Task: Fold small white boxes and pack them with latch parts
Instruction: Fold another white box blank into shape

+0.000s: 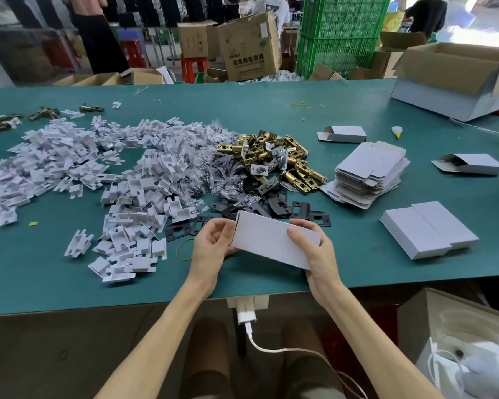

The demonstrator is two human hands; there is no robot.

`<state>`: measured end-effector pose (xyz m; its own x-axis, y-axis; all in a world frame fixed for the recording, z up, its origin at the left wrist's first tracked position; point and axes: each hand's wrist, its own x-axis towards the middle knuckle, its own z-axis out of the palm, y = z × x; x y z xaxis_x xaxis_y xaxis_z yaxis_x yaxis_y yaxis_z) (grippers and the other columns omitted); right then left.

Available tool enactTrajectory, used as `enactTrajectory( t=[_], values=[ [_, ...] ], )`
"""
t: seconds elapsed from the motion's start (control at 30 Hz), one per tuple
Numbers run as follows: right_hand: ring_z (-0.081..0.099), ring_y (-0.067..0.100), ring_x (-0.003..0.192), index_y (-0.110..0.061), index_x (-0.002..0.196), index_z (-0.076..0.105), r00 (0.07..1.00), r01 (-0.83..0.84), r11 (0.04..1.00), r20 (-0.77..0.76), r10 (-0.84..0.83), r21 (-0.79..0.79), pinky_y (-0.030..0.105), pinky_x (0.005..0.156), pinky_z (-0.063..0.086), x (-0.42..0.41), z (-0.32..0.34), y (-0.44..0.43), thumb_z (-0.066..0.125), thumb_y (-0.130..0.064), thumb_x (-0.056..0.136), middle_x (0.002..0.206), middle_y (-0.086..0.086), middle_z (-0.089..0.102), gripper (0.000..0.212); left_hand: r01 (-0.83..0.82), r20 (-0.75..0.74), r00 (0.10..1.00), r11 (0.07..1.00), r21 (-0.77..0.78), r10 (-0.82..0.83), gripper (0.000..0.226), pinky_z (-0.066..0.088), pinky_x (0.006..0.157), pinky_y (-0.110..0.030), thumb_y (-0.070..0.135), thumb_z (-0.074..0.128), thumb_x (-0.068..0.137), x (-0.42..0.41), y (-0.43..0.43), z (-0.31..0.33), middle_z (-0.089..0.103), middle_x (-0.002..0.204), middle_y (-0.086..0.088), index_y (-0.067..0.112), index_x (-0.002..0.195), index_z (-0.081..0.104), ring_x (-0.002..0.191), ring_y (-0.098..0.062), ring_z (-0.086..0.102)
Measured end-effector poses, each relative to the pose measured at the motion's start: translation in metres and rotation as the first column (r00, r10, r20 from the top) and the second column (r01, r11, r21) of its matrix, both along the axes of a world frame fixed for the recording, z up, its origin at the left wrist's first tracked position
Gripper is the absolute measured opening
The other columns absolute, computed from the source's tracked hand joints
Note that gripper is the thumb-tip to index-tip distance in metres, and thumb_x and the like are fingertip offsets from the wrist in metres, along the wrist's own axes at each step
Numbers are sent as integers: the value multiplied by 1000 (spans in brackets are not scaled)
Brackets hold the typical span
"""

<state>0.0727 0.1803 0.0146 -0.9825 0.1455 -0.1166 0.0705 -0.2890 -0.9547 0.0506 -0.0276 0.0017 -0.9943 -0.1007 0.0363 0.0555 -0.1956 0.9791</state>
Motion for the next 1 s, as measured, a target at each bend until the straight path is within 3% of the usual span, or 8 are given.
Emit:
enactTrajectory(
  t=[0.1,0.27,0.4,0.57,0.7,0.8,1.0],
  values=[
    [70,19,90,-24,107,72,1000,0,1000,-11,0,-9,35,68,59,0,0,-1,85,-39,71,109,7,71,41,18,7,1000,1000,-7,-18,48,63,78,-31,45,70,87,2,0,2,78,112,-2,12,122,72,102,-16,73],
    [71,17,88,-23,105,74,999,-43,999,-28,42,-13,32,65,60,2,-1,3,85,-39,72,103,3,74,38,21,14,1000,999,-26,-20,47,62,75,-28,40,68,90,3,1,2,78,114,-1,12,127,72,104,-14,73],
    [71,18,88,-23,103,75,998,-57,998,-30,57,-4,32,65,60,2,0,2,85,-48,65,105,7,73,46,33,22,999,998,-55,-32,45,63,82,-33,40,66,92,3,1,2,79,112,-2,11,126,73,101,-16,73],
    [70,19,90,-25,101,77,997,-70,998,-37,70,6,34,66,60,2,2,1,84,-51,66,106,7,73,44,10,4,1000,995,-102,-10,20,61,80,-29,25,66,101,2,1,-2,80,103,1,17,114,78,91,-10,69],
    [70,21,98,-24,108,76,998,-36,999,-46,35,-26,37,74,60,1,1,1,84,-50,72,113,8,73,45,-13,11,1000,1000,-23,13,18,62,78,-27,27,67,98,3,1,-1,80,103,-2,22,109,80,90,-12,72],
    [70,25,110,-14,120,71,994,-85,989,-78,76,-121,40,89,61,0,-2,2,81,-40,84,119,9,74,45,-49,19,999,998,48,48,24,63,78,-28,30,66,96,2,1,-1,80,107,-7,17,112,79,95,-19,75],
    [71,24,112,-14,121,69,985,-104,994,-138,99,-28,33,93,59,1,-8,0,71,-30,91,119,5,75,34,-42,21,999,997,59,40,21,62,79,-27,23,60,105,1,-1,-3,80,108,-7,18,112,79,97,-19,76]
  ],
)
